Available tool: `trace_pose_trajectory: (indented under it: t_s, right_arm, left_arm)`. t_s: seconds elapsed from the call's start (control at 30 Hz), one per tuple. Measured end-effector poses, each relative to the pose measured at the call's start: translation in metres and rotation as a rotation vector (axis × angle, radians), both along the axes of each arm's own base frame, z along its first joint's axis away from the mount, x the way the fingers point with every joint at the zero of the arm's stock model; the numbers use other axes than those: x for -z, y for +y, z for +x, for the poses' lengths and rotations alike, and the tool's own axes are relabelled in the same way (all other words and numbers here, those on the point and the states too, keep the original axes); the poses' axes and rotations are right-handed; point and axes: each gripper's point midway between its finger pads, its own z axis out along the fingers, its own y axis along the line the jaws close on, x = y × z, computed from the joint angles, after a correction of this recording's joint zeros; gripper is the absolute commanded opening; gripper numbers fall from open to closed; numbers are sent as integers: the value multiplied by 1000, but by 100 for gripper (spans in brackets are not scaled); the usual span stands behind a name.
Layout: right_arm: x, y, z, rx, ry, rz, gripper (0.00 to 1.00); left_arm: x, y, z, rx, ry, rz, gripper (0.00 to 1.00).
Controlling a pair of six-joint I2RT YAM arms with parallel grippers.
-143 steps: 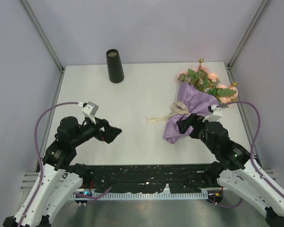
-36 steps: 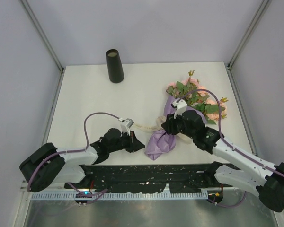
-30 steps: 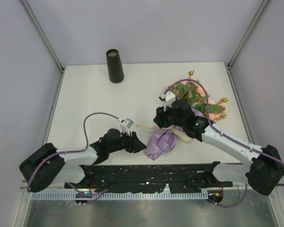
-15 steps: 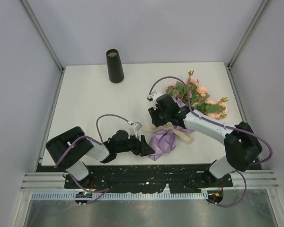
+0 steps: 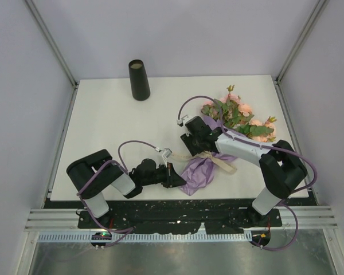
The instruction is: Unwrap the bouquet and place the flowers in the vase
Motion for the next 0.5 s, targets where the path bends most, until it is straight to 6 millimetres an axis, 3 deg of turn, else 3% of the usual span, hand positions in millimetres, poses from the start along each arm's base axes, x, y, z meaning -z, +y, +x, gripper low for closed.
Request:
trace_pose_trajectory:
  t_s: [0.3,0.5]
  right_arm:
    - [18,-4,0,-32,46,-81,47]
    - [18,-6,1,-29,43,-90,19]
  left_arm:
    - [0,0,0,-4,4,0,0]
    - [0,0,0,-4,4,0,0]
